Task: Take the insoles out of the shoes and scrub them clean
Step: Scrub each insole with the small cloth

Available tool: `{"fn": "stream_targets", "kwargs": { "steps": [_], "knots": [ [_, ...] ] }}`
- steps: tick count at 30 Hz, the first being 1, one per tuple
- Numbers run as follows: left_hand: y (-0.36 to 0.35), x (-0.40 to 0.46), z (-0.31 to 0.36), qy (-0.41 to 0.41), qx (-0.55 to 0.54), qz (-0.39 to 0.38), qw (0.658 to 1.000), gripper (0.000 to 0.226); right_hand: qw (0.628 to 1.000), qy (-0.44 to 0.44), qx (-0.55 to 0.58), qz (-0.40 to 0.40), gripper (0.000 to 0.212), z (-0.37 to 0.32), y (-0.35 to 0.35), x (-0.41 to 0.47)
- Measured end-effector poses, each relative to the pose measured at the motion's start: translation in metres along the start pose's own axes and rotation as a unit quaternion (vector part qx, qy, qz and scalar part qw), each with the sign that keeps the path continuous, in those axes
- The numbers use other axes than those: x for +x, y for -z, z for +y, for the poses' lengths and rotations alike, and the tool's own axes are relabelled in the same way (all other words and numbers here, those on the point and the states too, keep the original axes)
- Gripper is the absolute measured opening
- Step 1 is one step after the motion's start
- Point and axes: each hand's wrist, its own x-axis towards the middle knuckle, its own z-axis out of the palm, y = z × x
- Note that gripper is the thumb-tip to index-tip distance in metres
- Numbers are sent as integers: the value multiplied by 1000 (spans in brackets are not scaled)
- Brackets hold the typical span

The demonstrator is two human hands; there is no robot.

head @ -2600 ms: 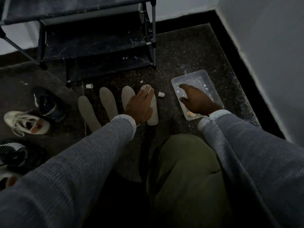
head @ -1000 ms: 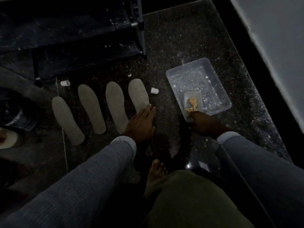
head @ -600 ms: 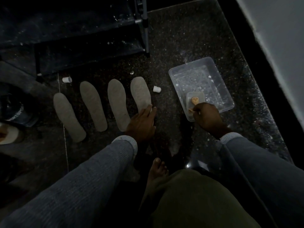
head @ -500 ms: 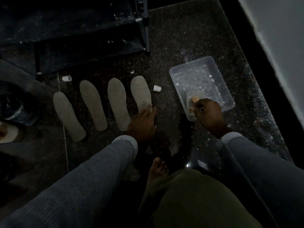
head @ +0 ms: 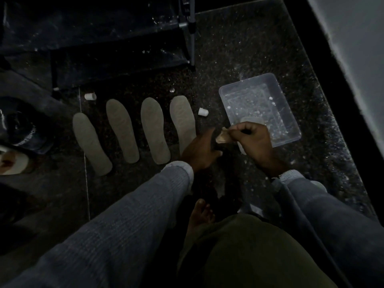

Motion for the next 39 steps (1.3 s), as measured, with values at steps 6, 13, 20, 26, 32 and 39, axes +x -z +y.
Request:
{"fn": "stream_targets", "kwargs": {
  "steps": [6,13,20,26,32,39],
  "knots": [
    [-3,-2,-4,-80,-8,107,991,20,999,-12,19,-45,13,-7,-12,-4],
    [8,2,-13,-43,-19,114,992,11,977,122,-165,-60,36,12,-6,0],
    [10,4,-13,-15,-57,46,997,10,909,208,-321,-165,30,43,-6,7],
    [11,0,-25,64,-75,76,992,30,936,143,-298,-122,21,35,-9,5],
    [16,-5,-63,102,24,83,991,20,954,50,-273,-111,28,45,-13,8],
    [2,-3,-82,214,102,97,967,38,962,32,-240,-124,35,60,-41,9]
  ]
}}
